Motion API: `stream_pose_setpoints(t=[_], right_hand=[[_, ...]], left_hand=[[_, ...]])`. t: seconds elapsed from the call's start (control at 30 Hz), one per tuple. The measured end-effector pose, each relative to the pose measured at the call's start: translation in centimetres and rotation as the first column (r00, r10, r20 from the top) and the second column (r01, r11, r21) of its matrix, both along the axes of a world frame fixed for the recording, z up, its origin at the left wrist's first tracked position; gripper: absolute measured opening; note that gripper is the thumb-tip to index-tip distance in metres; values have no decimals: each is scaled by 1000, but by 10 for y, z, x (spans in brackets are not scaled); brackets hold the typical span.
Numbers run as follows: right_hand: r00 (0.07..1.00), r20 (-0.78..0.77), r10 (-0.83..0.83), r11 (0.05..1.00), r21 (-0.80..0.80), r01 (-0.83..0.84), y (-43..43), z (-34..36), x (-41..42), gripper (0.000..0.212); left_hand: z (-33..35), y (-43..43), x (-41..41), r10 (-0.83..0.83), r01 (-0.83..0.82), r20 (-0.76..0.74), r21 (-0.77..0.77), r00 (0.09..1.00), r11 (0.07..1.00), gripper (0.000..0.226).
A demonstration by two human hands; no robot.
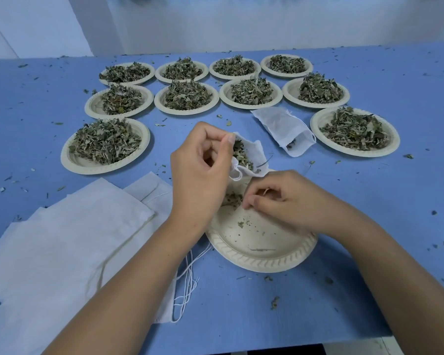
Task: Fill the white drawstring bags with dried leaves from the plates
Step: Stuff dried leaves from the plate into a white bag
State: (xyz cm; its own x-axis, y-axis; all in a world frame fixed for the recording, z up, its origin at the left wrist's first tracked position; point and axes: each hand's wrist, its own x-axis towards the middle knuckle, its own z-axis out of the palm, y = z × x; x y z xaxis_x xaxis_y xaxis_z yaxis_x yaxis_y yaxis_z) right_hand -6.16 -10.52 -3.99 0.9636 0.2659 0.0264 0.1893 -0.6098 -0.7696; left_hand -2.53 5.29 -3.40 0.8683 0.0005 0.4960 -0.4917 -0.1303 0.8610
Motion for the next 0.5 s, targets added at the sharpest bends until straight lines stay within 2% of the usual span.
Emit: stream_pose_setpoints(t=[0.07,0.13,0.2,0.23,0.5], right_hand=[[995,89,-42,999,11,41,-4,0,3,11],[990,136,-33,992,-117,49,-7,-1,5,27],[996,84,-1,970,-243,21,-7,-5,7,48],[998,58,7,965,-263,8,-4,-6,7,51],[997,79,13,984,-177,1,29,-7,1,37]], left_hand=[[1,0,0,12,-12,-4,-4,1000,1000,20],[1,-1,0,14,-14,-11,-4,1000,1000,20],[1,-2,-1,10,-10,-14,-1,1000,1000,18],[1,-2,-1,8,-8,-16,-3,1000,1000,18],[-1,-2,0,14,-15,-16,-14,1000,1000,20]])
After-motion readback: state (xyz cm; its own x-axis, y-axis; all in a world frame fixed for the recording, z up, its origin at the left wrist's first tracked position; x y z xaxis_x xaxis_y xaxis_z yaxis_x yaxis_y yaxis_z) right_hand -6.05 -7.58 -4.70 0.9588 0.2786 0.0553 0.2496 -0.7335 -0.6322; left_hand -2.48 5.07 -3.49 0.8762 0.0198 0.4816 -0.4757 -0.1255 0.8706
